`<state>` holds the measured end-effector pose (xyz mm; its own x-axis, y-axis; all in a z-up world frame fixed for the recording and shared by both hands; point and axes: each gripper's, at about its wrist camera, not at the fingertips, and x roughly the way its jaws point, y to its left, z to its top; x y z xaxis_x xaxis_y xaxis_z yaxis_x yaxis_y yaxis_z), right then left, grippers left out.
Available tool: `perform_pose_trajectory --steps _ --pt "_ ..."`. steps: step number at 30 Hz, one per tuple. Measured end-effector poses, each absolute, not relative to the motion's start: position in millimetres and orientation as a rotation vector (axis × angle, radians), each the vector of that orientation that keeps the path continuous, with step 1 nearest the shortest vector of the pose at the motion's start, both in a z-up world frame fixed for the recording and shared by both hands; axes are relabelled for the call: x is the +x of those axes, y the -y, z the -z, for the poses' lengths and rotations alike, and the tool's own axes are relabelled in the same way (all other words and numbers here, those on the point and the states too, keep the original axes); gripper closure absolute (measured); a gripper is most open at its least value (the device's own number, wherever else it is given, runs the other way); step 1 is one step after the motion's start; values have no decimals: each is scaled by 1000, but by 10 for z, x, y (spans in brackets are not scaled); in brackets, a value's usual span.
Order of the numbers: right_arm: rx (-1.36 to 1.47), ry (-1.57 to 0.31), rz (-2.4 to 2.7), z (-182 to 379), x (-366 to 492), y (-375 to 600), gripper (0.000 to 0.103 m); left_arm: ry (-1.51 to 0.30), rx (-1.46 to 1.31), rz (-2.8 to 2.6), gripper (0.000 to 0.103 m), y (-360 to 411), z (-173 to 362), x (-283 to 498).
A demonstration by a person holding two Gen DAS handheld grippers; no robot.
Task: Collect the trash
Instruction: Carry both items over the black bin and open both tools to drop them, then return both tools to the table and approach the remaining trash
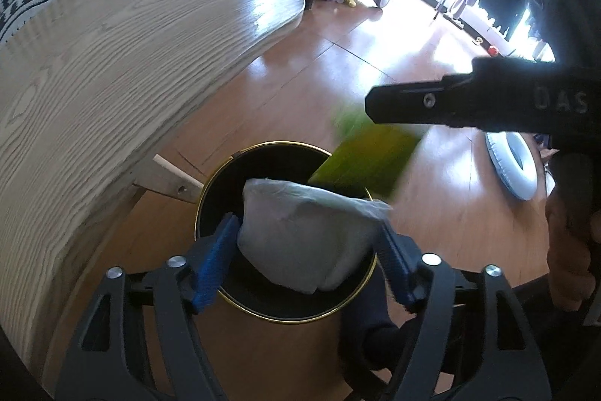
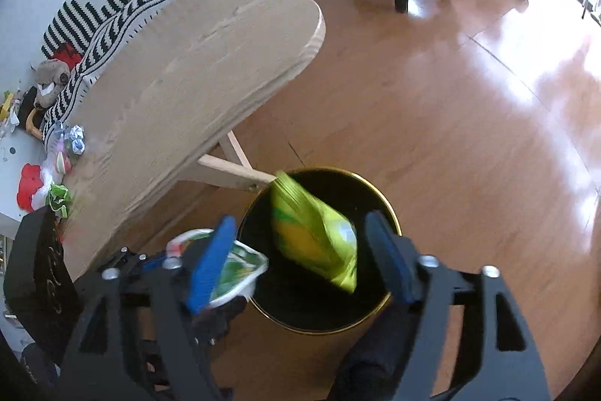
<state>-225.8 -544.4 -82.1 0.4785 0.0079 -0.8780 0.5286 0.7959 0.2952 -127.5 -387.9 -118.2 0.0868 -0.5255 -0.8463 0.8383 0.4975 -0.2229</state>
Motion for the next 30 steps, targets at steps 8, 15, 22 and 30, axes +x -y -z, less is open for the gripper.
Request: perform_pose_trajectory --steps 8,15,22,30 --pt "556 -995 358 685 -2246 5400 26 -1051 359 1054 20 3836 1131 -1299" --pt "551 -908 328 363 -2143 5276 14 -1008 318 1038 11 3524 811 -1251" --pt "529 -857 195 34 -1589 4801 13 -915 243 891 9 2747 372 -902" --pt "449 -855 -63 -121 -766 3761 13 -889 157 543 9 1406 176 -252"
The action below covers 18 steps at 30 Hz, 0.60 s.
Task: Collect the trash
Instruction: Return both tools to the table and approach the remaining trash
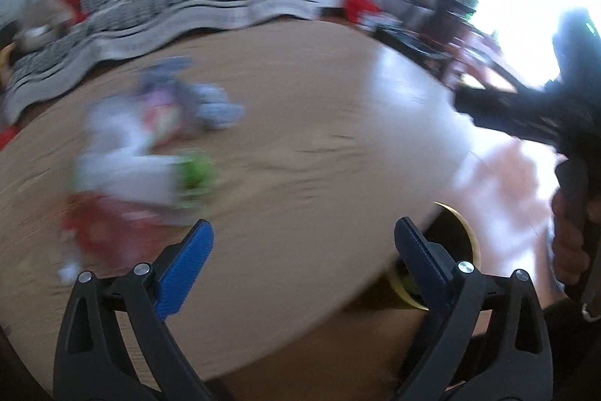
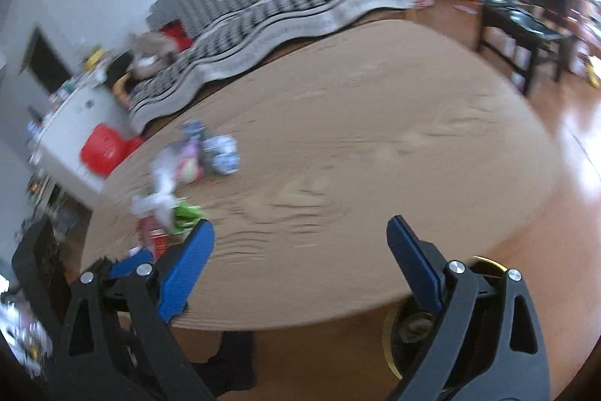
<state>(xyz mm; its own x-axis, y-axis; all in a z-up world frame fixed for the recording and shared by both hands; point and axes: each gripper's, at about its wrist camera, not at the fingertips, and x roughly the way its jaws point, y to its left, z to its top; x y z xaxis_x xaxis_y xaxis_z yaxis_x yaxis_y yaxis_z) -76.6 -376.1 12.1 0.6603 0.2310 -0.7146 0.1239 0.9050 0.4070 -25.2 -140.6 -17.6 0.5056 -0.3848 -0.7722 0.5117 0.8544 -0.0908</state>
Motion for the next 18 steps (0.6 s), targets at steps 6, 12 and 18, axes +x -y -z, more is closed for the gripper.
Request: perform_pose_trajectory --steps 6,12,18 --pt "444 -897 -240 -10 -266 3109 13 -894 66 340 9 402 56 56" --pt "406 -937 -348 157 159 2595 13 -979 50 243 9 -143 267 299" --pt "385 -999 -412 416 496 2238 13 -1051 58 236 9 -359 580 458"
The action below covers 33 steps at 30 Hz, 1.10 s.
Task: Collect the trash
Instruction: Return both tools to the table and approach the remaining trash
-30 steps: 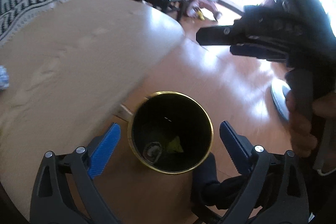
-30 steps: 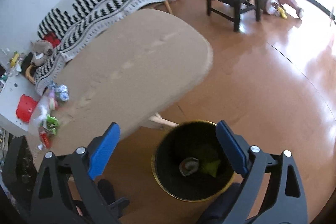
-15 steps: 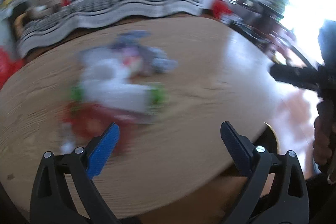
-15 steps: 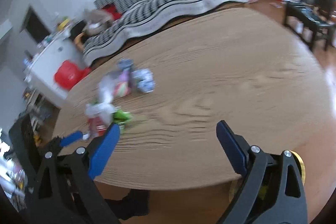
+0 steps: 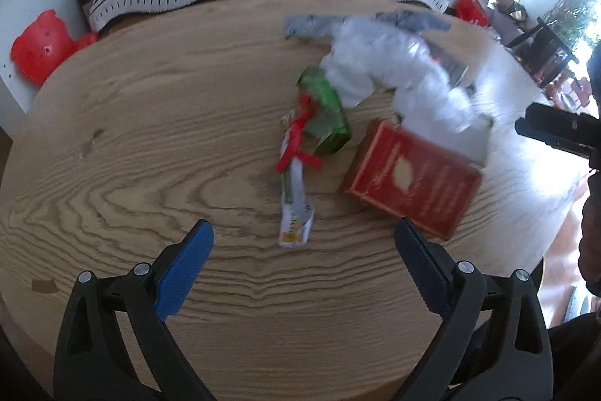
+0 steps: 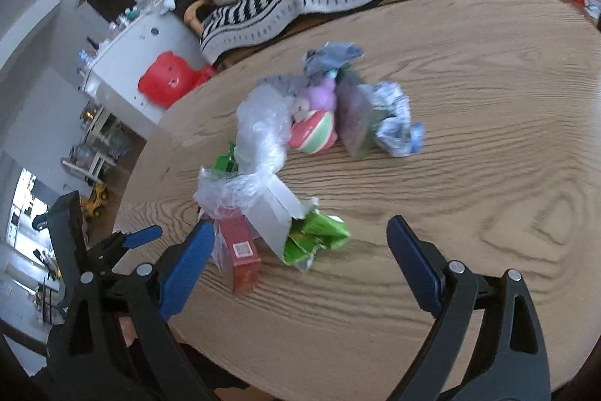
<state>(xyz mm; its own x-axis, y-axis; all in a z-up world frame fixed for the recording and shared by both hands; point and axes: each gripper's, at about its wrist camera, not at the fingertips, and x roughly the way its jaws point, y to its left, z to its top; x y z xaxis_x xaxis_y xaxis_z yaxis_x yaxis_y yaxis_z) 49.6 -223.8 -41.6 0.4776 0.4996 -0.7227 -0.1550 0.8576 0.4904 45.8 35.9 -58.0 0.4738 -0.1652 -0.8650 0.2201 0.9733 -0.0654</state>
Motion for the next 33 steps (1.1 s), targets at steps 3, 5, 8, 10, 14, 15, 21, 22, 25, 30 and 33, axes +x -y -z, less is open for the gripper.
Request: perform_pose_trajectory --steps 3,5,8,10,14,15,21,22,25,30,33 --pt "366 -1034 -432 552 612 2103 13 -1064 83 233 9 -348 727 504" --pt "358 -1055 -445 634 670 2022 13 -1055 95 228 9 -337 773 533" --pt "347 -1073 -461 719 741 1915 15 -1042 100 224 14 -357 817 649" --pt "329 -1083 -471 758 758 1838 25 -1037 111 222 23 -365 844 671" --pt "279 -1100 -504 793 724 1717 46 -1012 152 227 37 -328 843 654" --pt "262 -1093 -502 780 709 1691 49 -1008 156 232 44 -321 838 668" --pt "227 -1034 -497 596 610 1658 63 -1017 134 254 87 -303 739 657" --pt "228 -1023 -493 562 592 1673 63 -1011 130 256 87 -304 688 644" --pt "244 -977 -468 417 544 1759 64 -965 145 256 87 -275 509 579" --pt "278 -917 -432 241 471 1939 65 -892 151 255 88 -230 217 462" --pt "309 -886 -419 140 425 2038 65 -854 146 245 88 -211 79 419"
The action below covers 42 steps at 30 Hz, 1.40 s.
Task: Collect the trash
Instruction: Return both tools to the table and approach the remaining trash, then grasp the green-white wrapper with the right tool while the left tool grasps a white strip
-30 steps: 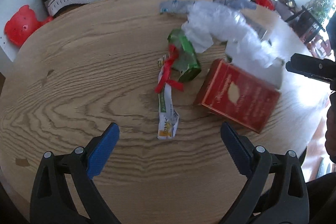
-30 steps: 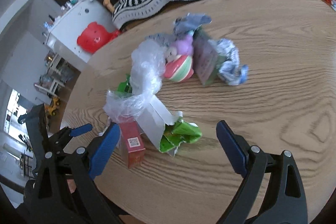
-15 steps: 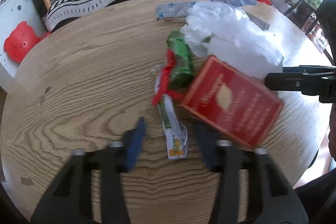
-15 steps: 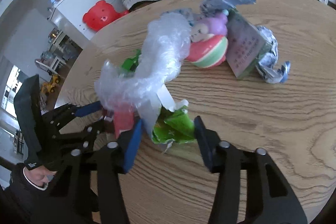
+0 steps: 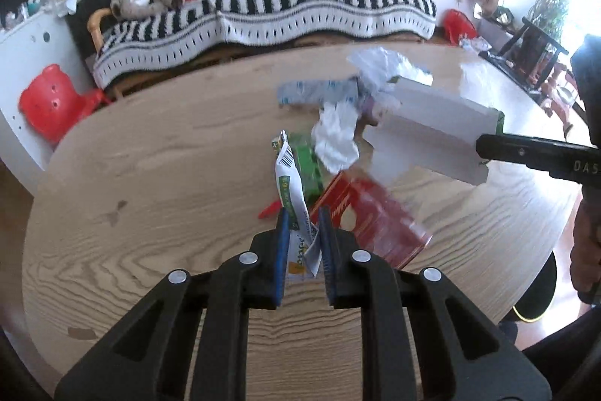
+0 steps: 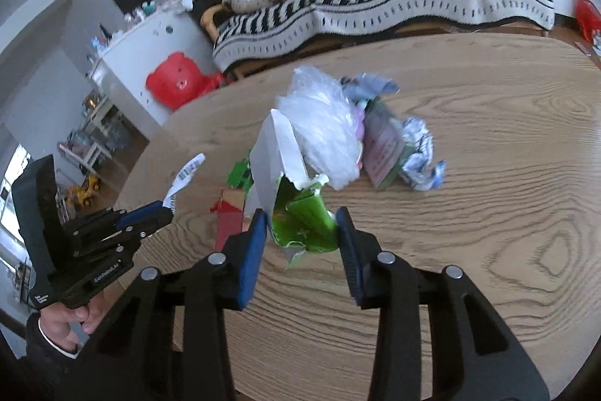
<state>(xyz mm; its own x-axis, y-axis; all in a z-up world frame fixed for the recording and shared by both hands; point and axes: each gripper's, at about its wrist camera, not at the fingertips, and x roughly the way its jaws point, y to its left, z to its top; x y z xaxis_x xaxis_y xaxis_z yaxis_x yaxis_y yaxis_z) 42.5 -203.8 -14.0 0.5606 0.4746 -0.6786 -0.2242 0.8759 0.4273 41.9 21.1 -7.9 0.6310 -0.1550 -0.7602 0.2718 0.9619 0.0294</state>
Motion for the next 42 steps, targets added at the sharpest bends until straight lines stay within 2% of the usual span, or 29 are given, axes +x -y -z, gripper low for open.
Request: perform_pose_trajectory --steps 8,13,16,24,34,42 --pt "389 -870 -413 75 347 2230 65 -823 102 240 88 -133 -93 398" --pt "560 -873 -492 38 303 2438 65 -801 89 265 88 -58 -186 377" --pt "450 -845 -427 -56 225 2453 65 -802 87 271 88 -24 -201 382" --pt "434 -827 -366 -141 15 2708 65 -791 97 330 88 280 -285 320" --pt "418 -756 -225 -377 -512 3453 65 -775 121 479 88 967 -330 126" --pt "396 -754 -23 -333 -1198 4211 65 -775 171 690 88 1932 -248 -250"
